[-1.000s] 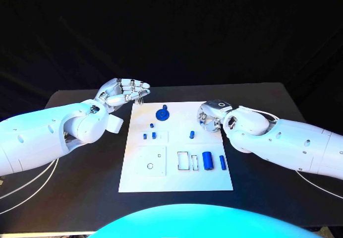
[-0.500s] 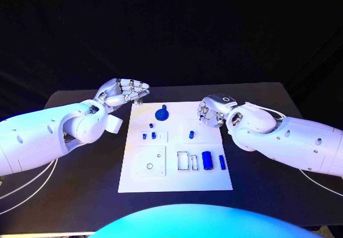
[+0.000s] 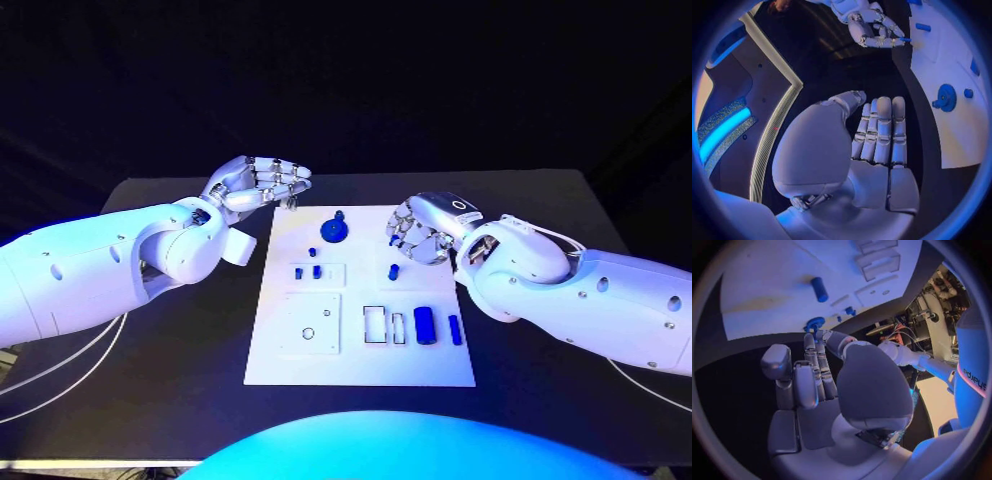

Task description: Assemble the parts on the task board

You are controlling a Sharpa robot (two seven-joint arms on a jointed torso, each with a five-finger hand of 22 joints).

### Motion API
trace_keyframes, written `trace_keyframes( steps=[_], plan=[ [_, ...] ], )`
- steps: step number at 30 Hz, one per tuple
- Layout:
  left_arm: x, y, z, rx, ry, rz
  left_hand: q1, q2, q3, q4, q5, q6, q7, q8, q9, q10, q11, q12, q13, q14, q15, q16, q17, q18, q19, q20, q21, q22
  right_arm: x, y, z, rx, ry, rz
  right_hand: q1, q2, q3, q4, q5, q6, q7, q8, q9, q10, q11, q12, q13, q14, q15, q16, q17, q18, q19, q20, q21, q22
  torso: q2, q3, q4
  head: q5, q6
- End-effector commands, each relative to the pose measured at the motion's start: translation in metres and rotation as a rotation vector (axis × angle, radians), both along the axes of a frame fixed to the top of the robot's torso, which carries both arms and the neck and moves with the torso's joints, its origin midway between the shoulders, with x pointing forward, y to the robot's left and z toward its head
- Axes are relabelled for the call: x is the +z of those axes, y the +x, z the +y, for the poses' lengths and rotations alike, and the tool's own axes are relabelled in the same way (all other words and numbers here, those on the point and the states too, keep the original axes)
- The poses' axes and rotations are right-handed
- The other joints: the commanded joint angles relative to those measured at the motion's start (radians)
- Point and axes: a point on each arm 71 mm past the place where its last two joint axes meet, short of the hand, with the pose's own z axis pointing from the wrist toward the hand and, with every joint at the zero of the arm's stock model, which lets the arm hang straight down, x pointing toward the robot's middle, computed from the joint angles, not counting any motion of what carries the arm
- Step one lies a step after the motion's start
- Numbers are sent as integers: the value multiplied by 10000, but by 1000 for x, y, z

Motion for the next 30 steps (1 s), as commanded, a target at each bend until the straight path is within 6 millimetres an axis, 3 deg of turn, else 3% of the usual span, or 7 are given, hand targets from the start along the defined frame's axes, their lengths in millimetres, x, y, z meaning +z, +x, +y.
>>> trace_keyframes(
  steps=[1,5,10,14,19,30],
  plan=[
    [1,0,-4,-145,-45,-75,57,64,-5,-72,-22,-75,1,-63,-10,-87,5,-20,9,-66,26,-54,-13,131,17,38,-46,-12,1,-12,16,582,549,131,-38,30,65,9,-42,54,11,39,17,224,-144,9,-10,445,-91,50,-13,-188,84,-9,24,4,-1,-20,33,272,1],
    [1,0,-5,-156,-54,-86,57,64,-5,-72,-22,-75,1,-63,-10,-87,5,-20,9,-66,26,-54,-13,131,17,38,-46,-12,-5,-23,33,1032,663,374,-43,28,69,10,-45,47,12,39,21,222,-143,4,-9,443,-91,46,-25,-186,78,-9,14,-4,-3,-22,34,634,1],
    [2,-1,-7,-139,-66,-91,57,64,-5,-72,-22,-75,1,-63,-10,-87,5,-20,9,-66,26,-54,-13,131,17,38,-46,-12,-18,-32,50,1376,692,684,-45,39,96,8,-41,18,17,34,31,211,-140,-10,-9,437,-90,41,-49,-175,53,-10,-26,-34,-8,-38,29,982,1],
    [2,-1,-9,-140,-74,-75,59,71,-6,-77,-18,-85,14,-66,-12,-97,13,-16,11,-72,32,-55,-18,130,15,41,-50,-13,-29,-38,60,1593,624,941,-44,41,104,6,-40,10,18,33,35,209,-139,-14,-9,438,-90,49,-39,-175,54,-10,-24,-31,-2,-44,39,1087,1],
    [2,-2,-13,-187,-96,-57,59,71,-6,-77,-18,-85,14,-66,-12,-97,13,-16,11,-72,32,-55,-18,130,15,41,-50,-13,-40,-43,69,1740,454,1169,-46,42,106,6,-40,7,20,33,36,209,-138,-15,-8,435,-90,42,-53,-172,46,-10,-37,-42,2,-26,36,1265,1],
    [2,-2,-19,-297,-133,-12,56,76,-9,-77,-17,-84,18,-63,-12,-100,17,-11,13,-75,37,-56,-21,129,13,44,-53,-14,-54,-46,77,1834,165,1436,-52,41,110,8,-42,-2,23,32,40,205,-135,-19,-8,433,-88,40,-62,-168,36,-10,-53,-54,4,-15,12,1539,1]
  ],
)
